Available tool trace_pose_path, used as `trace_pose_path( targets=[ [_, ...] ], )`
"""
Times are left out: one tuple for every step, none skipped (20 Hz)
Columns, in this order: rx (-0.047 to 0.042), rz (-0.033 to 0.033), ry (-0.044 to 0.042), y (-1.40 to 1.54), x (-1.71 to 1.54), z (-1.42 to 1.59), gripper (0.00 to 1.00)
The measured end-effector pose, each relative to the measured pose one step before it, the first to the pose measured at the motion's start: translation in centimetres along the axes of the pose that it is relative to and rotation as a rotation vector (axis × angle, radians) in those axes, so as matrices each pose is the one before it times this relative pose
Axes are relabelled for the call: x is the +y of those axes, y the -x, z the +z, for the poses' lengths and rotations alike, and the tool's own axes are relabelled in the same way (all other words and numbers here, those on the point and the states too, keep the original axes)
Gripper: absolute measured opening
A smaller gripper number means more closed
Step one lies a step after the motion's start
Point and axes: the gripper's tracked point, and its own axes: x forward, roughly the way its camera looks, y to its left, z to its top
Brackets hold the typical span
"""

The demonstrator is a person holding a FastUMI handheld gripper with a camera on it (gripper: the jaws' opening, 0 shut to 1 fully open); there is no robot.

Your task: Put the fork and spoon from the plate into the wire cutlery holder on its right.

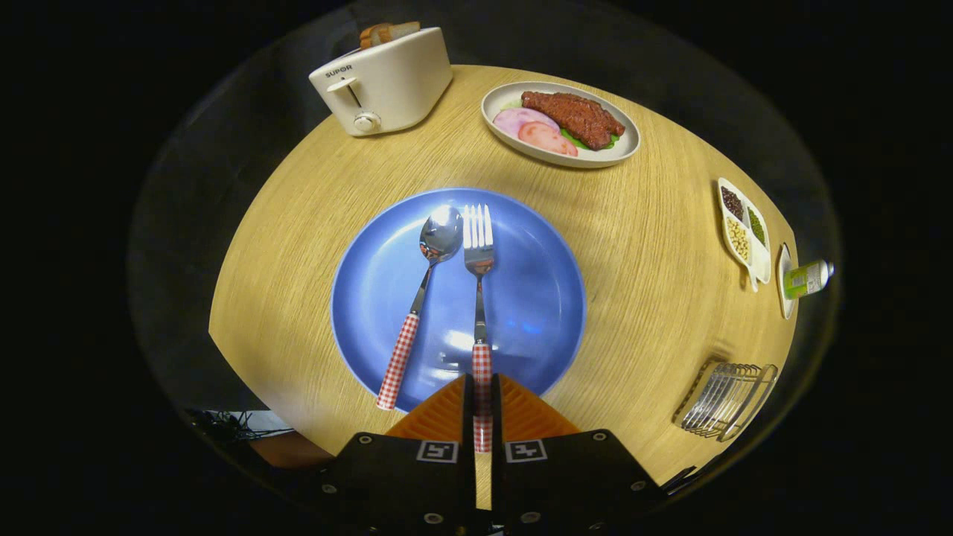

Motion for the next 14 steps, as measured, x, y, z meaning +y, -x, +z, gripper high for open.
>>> trace_pose_path(
  targets=[
    [-0.01726,-0.01017,-0.00836,0.909,-0.754,-0.065,0.09],
    [-0.00995,-0.02808,-0.00822,0.819,-1.281,-0.302,0.09],
    [-0.00860,-0.03262,0.00023,1.125,-1.916,-0.626,0.08],
    [-0.00160,-0.03190,-0.00555,0.974,-1.656,-0.539,0.09],
    [0.00158,-0.02205,-0.01538,0.919,-1.492,-0.638,0.09],
    [0.00069,-0.01246,-0.02005,0.924,-1.255,-0.672,0.09],
    [0.00410,-0.01325,-0.01515,0.930,-1.496,-0.647,0.09],
    [0.00128,-0.01889,-0.00826,0.895,-1.723,-0.643,0.09],
    [-0.00083,-0.02009,-0.01202,0.769,-1.710,-0.527,0.09],
    [0.00215,-0.01734,-0.01435,0.642,-1.691,-0.556,0.08],
    [0.00568,-0.01448,-0.01674,0.476,-1.568,-0.702,0.08],
    [0.00871,-0.01250,-0.00838,0.277,-1.479,-0.699,0.08],
    [0.00785,-0.01504,-0.00116,0.244,-1.495,-0.618,0.08],
    [0.01167,-0.00954,0.00809,0.155,-1.284,-0.770,0.08]
  ],
)
